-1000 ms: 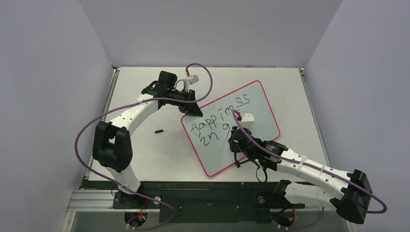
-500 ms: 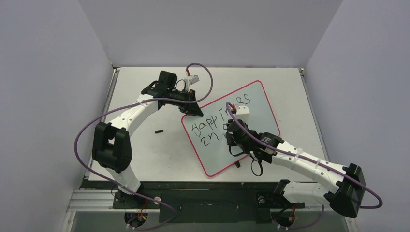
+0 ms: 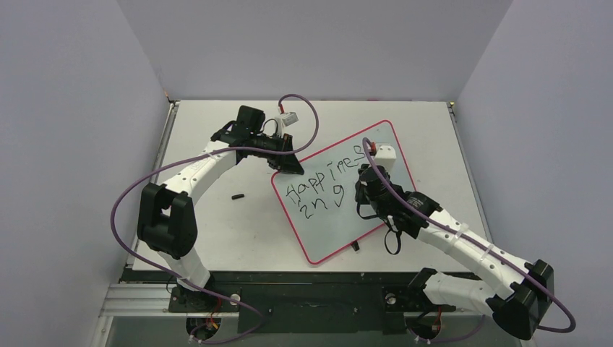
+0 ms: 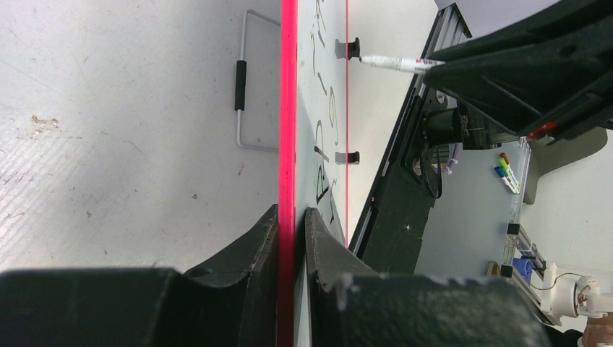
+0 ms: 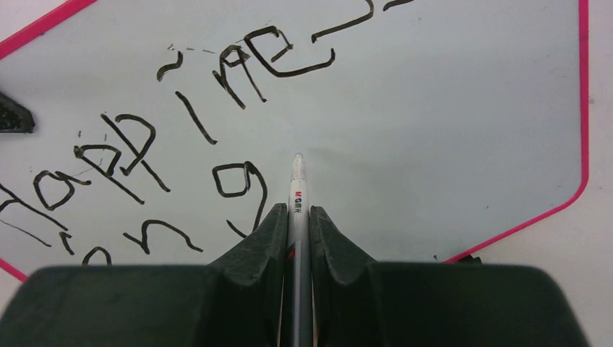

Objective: Write a sentence on the whiteboard

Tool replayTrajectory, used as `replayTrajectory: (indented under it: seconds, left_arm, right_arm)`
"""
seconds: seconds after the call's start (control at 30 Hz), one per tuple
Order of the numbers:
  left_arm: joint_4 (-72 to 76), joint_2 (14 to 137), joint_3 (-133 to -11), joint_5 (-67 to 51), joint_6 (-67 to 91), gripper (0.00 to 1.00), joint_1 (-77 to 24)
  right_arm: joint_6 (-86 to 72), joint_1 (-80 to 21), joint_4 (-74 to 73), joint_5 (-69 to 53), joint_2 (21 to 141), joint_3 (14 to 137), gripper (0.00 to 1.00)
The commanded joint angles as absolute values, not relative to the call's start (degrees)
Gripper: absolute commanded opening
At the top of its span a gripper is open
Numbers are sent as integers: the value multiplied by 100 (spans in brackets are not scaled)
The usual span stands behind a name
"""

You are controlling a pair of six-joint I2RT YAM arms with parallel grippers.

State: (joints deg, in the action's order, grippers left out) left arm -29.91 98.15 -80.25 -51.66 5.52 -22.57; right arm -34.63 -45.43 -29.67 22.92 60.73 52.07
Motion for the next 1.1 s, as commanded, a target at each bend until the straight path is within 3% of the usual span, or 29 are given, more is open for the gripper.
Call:
replayTrajectory:
  seconds: [0.0, 0.43, 1.07]
  left_arm:
    - [-2780, 9518, -8173, -5168, 316, 0, -2320]
    - [-2793, 9548, -8189, -5164, 310, 0, -2329]
    - [-2856, 9547, -8257, -5168, 299, 0, -2336]
  right_arm:
    - [-3291, -4350, -2801, 2194, 6145, 5356, 0]
    - [-3235, -4260, -2502, 1869, 6601, 5531, 0]
    - [-3479, -4213, -2605, 1724, 6166, 4567, 0]
